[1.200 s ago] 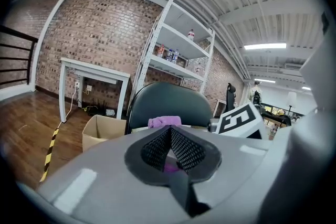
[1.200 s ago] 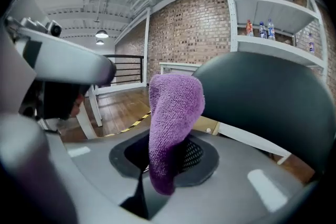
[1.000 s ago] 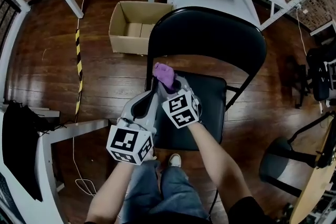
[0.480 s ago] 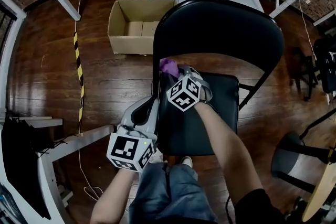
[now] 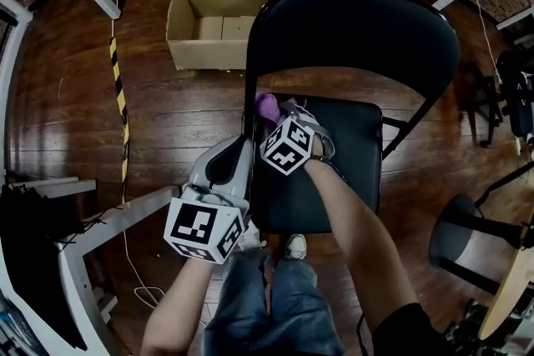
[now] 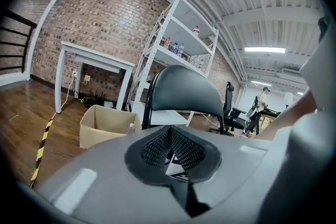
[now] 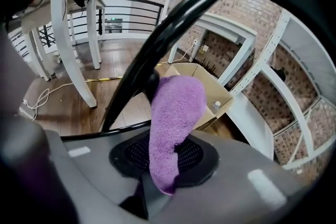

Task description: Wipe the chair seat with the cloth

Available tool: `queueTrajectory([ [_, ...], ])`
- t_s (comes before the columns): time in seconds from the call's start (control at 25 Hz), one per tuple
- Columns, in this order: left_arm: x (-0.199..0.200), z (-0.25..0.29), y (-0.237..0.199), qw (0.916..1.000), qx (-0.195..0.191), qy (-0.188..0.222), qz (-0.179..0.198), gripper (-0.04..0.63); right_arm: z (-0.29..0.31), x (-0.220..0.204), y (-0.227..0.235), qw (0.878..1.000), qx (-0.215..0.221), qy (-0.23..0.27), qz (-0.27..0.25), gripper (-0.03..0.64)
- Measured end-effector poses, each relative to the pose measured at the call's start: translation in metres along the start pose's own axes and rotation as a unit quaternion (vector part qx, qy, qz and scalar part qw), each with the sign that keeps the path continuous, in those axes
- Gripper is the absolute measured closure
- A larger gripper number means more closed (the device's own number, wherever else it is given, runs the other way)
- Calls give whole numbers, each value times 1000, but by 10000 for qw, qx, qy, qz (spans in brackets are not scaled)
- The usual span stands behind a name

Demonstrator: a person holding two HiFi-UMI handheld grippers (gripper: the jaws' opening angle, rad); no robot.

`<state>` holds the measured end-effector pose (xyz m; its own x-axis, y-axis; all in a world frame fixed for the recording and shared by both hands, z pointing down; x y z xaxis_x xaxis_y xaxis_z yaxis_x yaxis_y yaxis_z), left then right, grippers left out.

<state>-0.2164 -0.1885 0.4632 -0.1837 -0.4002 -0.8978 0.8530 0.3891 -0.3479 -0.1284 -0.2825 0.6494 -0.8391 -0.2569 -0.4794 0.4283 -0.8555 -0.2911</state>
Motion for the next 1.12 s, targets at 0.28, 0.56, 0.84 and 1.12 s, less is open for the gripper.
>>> queueTrajectory([
  [0.28, -10, -13, 10, 9999, -14, -129, -69, 591, -31, -16, -46, 9994, 228, 88, 244, 533],
  [0.56, -31, -30, 19, 9993, 277, -50, -257, 591, -69, -37, -116, 9972, 652, 292, 213, 532],
  [0.84, -45, -47, 40, 9987, 436, -33, -278, 591, -101, -55, -182, 9931, 952, 490, 471, 532],
  [1.12, -58, -66, 61, 9976, 611, -98, -309, 591, -129, -71, -223, 9866, 1173, 577, 978, 533],
])
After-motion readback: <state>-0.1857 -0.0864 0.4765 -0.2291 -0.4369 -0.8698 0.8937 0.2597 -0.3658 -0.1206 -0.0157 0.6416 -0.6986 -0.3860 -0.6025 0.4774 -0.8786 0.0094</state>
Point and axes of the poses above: the fingertips, and each gripper's own axes: z forward along the fingers, y to its right, x out of its top, the point moved 5 cm from there along -z, backward along the fingers, and after that the axes turned 2 degrees about -x, right-handed, at the moved point
